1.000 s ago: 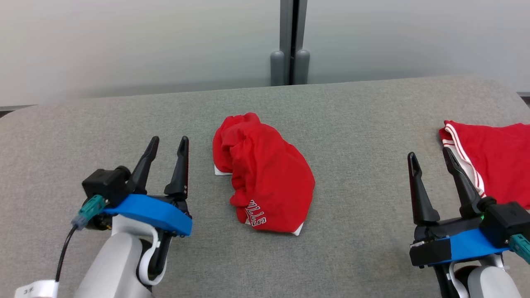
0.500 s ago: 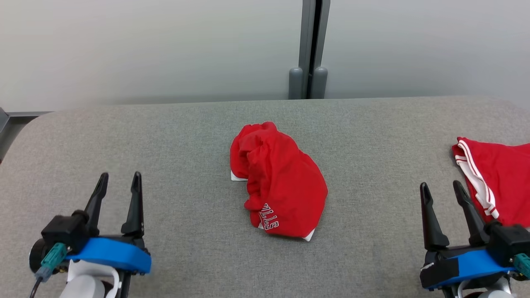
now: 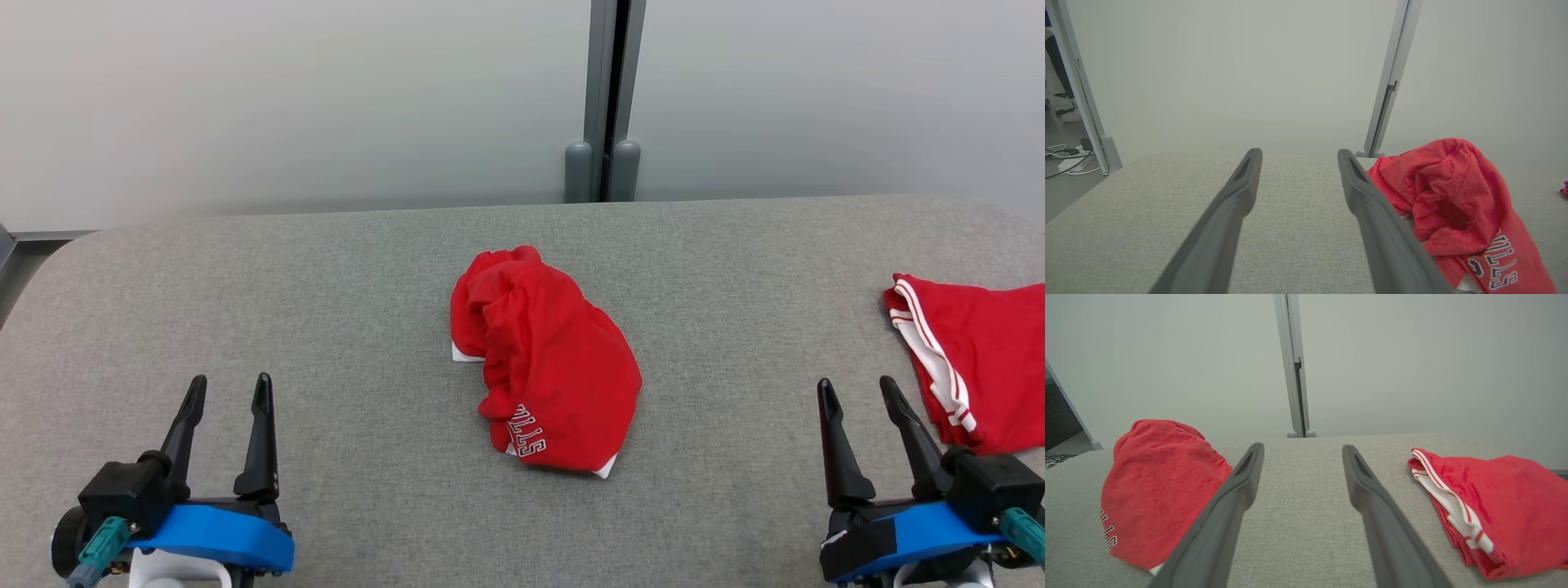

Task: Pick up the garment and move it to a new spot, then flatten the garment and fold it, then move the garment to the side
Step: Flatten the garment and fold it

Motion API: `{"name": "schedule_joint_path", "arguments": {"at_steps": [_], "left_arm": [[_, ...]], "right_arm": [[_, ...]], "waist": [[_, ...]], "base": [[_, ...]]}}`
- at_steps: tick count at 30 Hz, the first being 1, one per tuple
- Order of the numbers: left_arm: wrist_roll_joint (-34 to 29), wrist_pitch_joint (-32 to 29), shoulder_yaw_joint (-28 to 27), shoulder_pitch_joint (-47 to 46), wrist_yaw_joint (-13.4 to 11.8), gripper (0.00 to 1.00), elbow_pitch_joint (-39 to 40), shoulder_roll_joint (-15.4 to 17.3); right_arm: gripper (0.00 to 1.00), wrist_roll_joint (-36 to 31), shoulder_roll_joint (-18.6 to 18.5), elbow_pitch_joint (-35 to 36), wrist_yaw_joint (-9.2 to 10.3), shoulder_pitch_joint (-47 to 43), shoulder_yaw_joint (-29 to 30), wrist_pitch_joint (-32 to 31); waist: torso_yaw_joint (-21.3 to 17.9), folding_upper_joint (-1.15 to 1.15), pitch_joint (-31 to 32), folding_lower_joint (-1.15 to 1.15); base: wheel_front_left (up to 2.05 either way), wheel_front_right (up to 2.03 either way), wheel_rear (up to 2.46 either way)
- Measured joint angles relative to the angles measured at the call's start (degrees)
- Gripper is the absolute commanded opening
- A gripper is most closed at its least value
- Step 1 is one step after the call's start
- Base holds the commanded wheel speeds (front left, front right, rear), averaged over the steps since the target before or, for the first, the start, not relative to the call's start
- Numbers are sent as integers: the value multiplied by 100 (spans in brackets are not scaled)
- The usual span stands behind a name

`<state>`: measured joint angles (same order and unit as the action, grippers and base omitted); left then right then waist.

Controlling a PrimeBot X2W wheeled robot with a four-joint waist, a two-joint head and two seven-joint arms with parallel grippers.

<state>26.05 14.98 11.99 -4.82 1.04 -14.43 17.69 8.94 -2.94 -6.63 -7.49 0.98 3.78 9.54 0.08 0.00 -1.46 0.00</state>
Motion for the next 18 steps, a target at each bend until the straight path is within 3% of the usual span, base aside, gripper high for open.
{"name": "schedule_joint_path", "arguments": {"at_steps": [14, 18], "left_arm": [[43, -8, 41, -91, 58, 100, -96, 10], [44, -10, 88, -96, 51, 100, -71, -4]], "right_arm": [[100, 74, 1, -111, 0, 93, -211, -16], [100, 75, 1, -190, 0, 233, -499, -227]], "waist": [[11, 0, -57, 0], [35, 0, -109, 0]], "base": [[0, 0, 0], [0, 0, 0]]}}
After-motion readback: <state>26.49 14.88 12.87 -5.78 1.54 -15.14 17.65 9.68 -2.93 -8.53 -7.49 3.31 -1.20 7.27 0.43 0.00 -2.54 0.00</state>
